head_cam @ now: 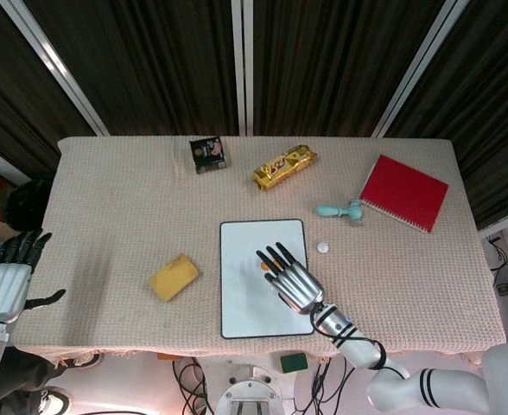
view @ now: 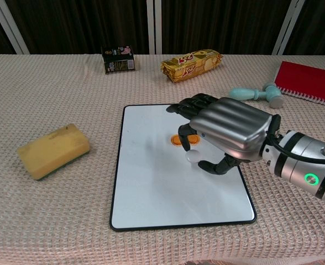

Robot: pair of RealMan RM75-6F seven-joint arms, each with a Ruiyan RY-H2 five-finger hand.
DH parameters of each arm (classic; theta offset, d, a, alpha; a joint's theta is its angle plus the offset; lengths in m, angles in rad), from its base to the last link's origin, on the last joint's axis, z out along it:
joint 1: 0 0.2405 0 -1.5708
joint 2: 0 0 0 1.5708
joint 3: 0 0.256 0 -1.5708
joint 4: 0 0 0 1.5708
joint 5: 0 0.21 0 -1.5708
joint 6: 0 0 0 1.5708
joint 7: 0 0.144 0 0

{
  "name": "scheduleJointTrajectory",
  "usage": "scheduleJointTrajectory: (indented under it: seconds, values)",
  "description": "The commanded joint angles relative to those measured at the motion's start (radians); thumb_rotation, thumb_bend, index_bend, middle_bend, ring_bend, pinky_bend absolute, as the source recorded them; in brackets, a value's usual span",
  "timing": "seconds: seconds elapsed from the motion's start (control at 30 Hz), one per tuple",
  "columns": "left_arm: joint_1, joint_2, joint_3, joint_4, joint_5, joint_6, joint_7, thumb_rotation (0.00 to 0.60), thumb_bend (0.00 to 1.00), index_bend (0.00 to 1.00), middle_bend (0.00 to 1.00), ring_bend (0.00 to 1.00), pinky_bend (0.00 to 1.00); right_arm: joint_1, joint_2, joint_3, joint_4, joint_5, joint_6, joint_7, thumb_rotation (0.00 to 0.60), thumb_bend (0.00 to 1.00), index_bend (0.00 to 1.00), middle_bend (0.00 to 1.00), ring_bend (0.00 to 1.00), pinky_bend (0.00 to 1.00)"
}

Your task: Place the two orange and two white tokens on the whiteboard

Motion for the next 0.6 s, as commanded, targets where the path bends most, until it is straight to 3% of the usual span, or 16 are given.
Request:
scheduleJointTrajectory:
  seconds: [0.03, 0.17, 0.27, 0.43, 0.6]
  values:
    - [0.000, 0.001, 0.000, 0.002, 0.000, 0.000, -0.004, 0.481, 0.09, 0.08, 0.04, 0.00, 0.10, 0.012, -0.017, 0.010, 0.002, 0.027, -0.016, -0.033, 0.600, 0.38, 0.44, 0.00, 0.00, 0.00]
    - [0.001, 0.002, -0.001, 0.003, 0.000, 0.001, -0.007, 0.478, 0.09, 0.08, 0.04, 0.00, 0.10, 0.018, -0.017, 0.012, -0.011, 0.044, -0.023, -0.042, 0.600, 0.34, 0.15, 0.00, 0.00, 0.00]
    - [0.001, 0.002, 0.000, 0.002, 0.001, 0.001, -0.007, 0.479, 0.09, 0.08, 0.04, 0.00, 0.10, 0.013, 0.001, 0.007, -0.025, 0.035, -0.009, -0.023, 0.600, 0.32, 0.04, 0.00, 0.00, 0.00]
    - [0.002, 0.003, 0.000, 0.000, 0.003, 0.005, -0.007, 0.477, 0.09, 0.08, 0.04, 0.00, 0.10, -0.021, 0.066, 0.005, -0.045, -0.002, 0.066, 0.049, 0.600, 0.32, 0.04, 0.00, 0.00, 0.00]
    - [0.001, 0.002, 0.002, -0.003, 0.004, 0.000, 0.000, 0.477, 0.09, 0.08, 0.04, 0.00, 0.10, -0.051, 0.117, 0.049, 0.020, 0.066, 0.101, 0.098, 0.600, 0.32, 0.14, 0.00, 0.00, 0.00]
